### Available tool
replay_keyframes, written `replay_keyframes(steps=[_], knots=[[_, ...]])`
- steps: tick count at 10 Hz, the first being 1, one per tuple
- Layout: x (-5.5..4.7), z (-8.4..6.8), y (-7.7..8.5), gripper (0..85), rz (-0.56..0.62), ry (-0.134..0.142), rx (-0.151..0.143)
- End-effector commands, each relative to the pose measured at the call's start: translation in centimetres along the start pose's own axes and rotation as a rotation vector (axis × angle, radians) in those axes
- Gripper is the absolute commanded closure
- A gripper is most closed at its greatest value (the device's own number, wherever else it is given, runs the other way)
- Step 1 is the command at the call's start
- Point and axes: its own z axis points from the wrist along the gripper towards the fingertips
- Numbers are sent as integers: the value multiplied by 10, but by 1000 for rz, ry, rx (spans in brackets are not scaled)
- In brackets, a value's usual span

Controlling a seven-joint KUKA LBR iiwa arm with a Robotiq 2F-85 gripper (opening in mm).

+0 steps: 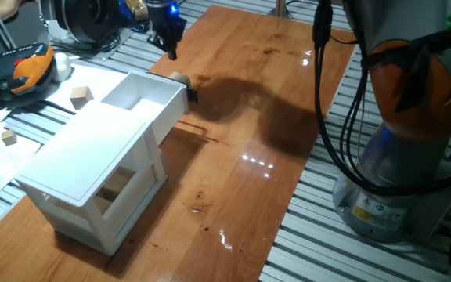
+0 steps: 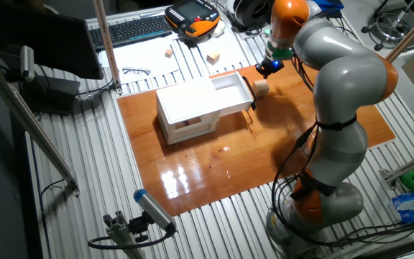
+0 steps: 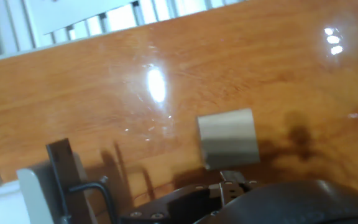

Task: Put things in the drawer

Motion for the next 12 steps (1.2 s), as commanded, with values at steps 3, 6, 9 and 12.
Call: replay_keyframes(steps=[3,6,9,12], knots=[[-8,10,0,850,-134,-10,-21],[-13,19,-3,850,-146,-17,-36],[-15,27,-7,850,-95,-19,-54],[-16,30,-7,680,-80,-26,-45]])
